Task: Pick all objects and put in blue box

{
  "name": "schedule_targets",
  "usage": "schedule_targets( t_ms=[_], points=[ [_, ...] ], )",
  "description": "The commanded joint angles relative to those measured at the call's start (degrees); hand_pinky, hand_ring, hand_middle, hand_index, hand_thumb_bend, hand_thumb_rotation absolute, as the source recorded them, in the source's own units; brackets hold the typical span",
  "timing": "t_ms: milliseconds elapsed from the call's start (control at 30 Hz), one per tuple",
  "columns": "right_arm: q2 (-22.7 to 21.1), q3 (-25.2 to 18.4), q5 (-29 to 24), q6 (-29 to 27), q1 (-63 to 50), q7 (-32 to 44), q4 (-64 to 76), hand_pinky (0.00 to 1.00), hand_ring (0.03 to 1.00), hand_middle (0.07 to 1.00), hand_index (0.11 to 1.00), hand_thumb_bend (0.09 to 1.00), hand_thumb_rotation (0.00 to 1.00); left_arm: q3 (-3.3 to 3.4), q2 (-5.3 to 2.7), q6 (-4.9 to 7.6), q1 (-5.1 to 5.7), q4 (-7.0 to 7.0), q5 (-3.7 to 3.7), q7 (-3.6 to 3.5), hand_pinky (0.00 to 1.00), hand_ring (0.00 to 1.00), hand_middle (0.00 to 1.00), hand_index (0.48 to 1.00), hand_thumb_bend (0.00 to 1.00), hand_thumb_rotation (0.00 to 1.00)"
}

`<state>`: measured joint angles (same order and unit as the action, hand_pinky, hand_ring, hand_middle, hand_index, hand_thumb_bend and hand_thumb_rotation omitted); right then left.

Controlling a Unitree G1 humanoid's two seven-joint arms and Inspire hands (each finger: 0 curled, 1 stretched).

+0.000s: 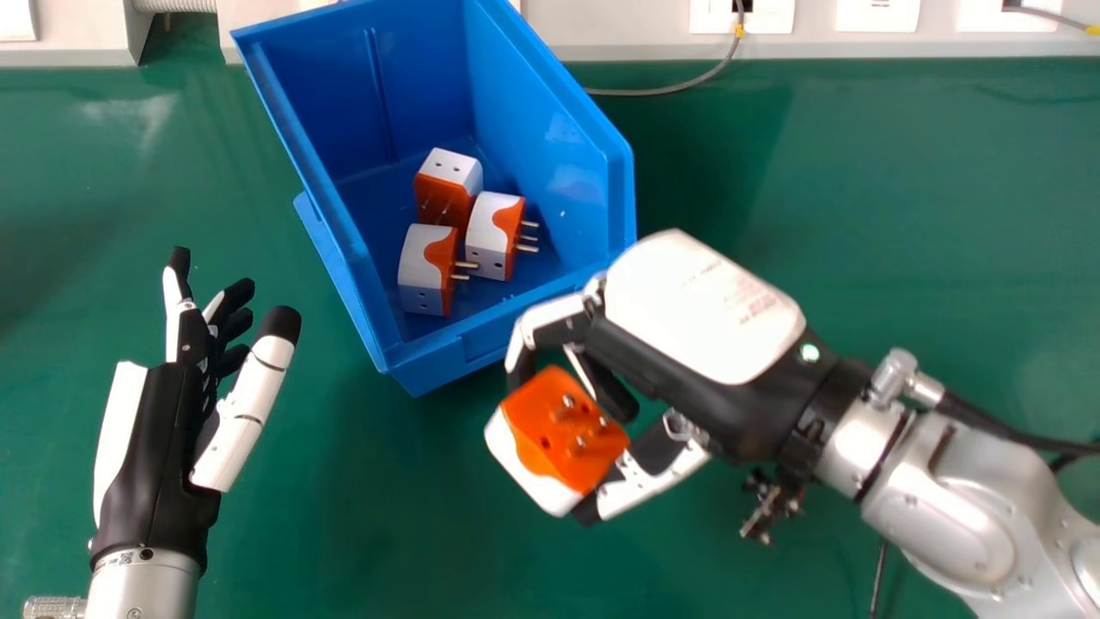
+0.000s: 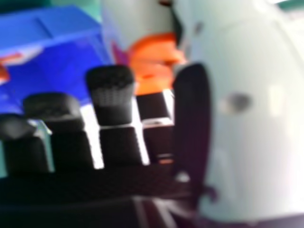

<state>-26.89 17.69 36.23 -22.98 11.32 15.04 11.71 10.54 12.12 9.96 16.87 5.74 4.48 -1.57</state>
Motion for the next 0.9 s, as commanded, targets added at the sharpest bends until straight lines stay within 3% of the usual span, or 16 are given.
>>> schedule_targets(
  t_ms=[0,267,667,867],
  points=[
    [1.64,-0.95,-1.18,0.12,3.85,-1.1,0.14,0.05,0.092,0.164,0.469,0.487,0.15,0.17,0.36,1.57,-0.59,0.24,0.3,0.17,0.9,0.92,0.93,0.925,0.6,0.85],
    [6.54,0.06,3.5,0.75,12.84,-5.28,-6.08,0.05,0.104,0.181,0.469,0.489,0.15,0.08,0.34,1.88,-0.93,-0.3,0.34,0.25,0.9,0.92,0.94,0.925,0.61,0.85],
    [12.83,3.07,10.47,3.32,29.35,-14.6,-23.7,0.07,0.127,0.207,0.469,0.49,0.15,-0.05,0.17,2.5,-0.5,-0.37,0.58,0.64,0.9,0.92,0.94,0.925,0.61,0.85],
    [14.88,5.29,12.97,5.03,37.05,-17.87,-33.61,0.07,0.125,0.212,0.469,0.493,0.15,0.05,0.02,2.6,-0.06,-0.36,0.15,0.52,0.9,0.92,0.94,0.925,0.61,0.85]
  ],
)
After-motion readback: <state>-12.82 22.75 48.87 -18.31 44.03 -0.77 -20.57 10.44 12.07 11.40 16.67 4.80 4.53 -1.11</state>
